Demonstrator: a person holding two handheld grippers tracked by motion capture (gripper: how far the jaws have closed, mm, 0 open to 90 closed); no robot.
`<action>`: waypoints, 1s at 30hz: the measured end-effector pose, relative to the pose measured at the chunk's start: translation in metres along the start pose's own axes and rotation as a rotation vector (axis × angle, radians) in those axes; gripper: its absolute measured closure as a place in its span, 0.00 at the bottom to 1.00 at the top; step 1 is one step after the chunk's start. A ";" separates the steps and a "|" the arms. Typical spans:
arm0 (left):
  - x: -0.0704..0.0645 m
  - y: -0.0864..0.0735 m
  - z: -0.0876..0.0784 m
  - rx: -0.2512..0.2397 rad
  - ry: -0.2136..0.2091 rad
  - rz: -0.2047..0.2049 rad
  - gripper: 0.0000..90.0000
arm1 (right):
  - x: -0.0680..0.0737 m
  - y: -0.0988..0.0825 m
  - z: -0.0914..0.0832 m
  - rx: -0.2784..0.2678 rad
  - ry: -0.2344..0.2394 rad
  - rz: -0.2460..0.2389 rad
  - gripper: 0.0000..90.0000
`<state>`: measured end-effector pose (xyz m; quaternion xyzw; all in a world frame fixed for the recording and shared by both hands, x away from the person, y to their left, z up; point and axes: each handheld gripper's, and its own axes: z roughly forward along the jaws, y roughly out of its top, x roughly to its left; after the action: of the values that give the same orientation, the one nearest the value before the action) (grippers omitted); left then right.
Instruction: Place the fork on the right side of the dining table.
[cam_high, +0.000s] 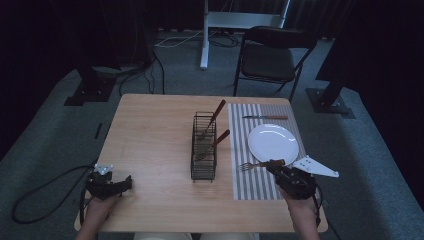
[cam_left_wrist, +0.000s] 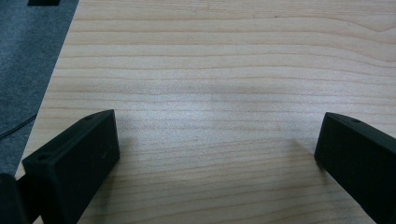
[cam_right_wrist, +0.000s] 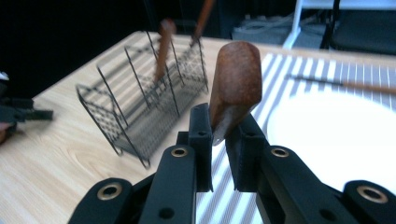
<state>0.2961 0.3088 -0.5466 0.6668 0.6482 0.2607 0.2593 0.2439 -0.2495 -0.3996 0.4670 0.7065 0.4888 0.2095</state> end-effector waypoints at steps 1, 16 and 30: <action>0.000 0.000 0.000 0.000 0.000 0.000 0.00 | -0.002 -0.003 0.000 0.009 -0.003 0.010 0.90; 0.000 0.000 0.000 -0.002 0.000 -0.002 0.00 | -0.031 -0.044 0.005 0.108 -0.042 0.094 0.90; -0.001 0.000 0.000 -0.002 0.003 -0.007 0.00 | -0.051 -0.057 0.004 0.098 -0.015 0.193 0.90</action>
<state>0.2958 0.3082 -0.5467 0.6639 0.6506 0.2614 0.2600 0.2452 -0.2970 -0.4602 0.5462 0.6797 0.4680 0.1434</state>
